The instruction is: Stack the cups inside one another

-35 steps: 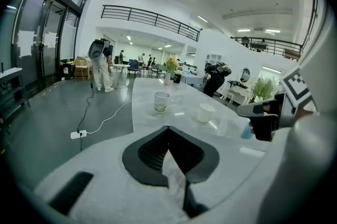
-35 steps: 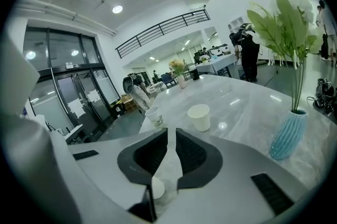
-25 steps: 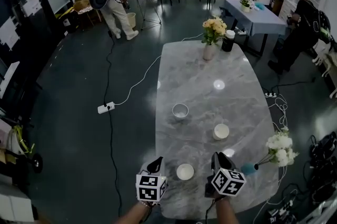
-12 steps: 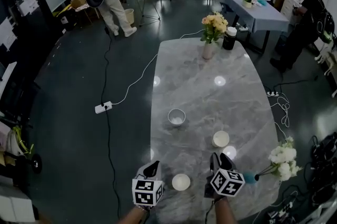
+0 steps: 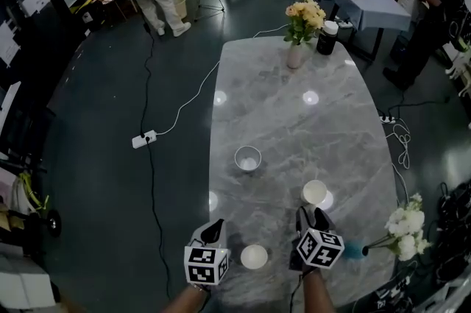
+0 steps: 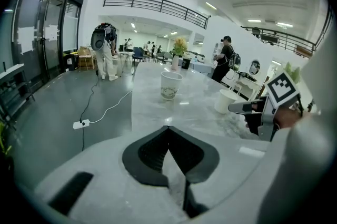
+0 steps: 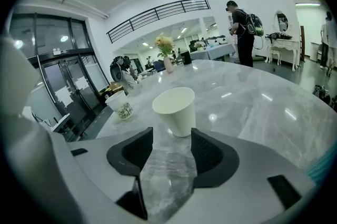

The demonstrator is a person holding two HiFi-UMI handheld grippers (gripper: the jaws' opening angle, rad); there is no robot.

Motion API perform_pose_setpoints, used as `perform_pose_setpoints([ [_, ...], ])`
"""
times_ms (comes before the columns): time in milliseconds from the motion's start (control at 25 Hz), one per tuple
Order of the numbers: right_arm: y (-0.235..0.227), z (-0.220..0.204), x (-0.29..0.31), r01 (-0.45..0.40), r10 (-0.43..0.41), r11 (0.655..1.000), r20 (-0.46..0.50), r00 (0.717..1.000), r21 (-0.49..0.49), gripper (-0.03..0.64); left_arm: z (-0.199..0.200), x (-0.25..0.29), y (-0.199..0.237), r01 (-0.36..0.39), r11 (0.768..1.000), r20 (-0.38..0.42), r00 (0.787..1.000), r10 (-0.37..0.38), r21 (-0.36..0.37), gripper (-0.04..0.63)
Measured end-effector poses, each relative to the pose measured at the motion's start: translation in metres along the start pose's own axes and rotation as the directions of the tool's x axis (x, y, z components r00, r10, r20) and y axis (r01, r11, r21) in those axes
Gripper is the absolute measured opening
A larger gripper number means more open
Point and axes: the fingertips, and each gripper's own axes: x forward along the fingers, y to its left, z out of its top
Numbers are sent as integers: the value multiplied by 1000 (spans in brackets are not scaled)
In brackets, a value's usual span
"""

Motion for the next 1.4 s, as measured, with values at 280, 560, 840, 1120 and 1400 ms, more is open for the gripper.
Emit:
perform_pose_setpoints([
  [280,-6,0,19,28,-29,999,-25,999,-46,199,-3,11,9,-11,1000,-16,1000,10,-10,-2],
  [560,-12,1,33,41,-44,997,-47,998,-71,202,-10,17,13,-23,999,-39,999,22,-26,-2],
  [840,-13,5,40,44,-48,996,-45,998,-75,202,-9,24,10,-17,999,-45,999,15,-40,-2],
  [1120,-14,6,42,46,-49,996,-36,998,-80,202,-6,27,10,-14,999,-42,999,13,-36,-2],
  [1400,-12,6,38,42,-44,996,-29,999,-83,202,-9,23,13,-20,999,-46,999,18,-37,-2],
])
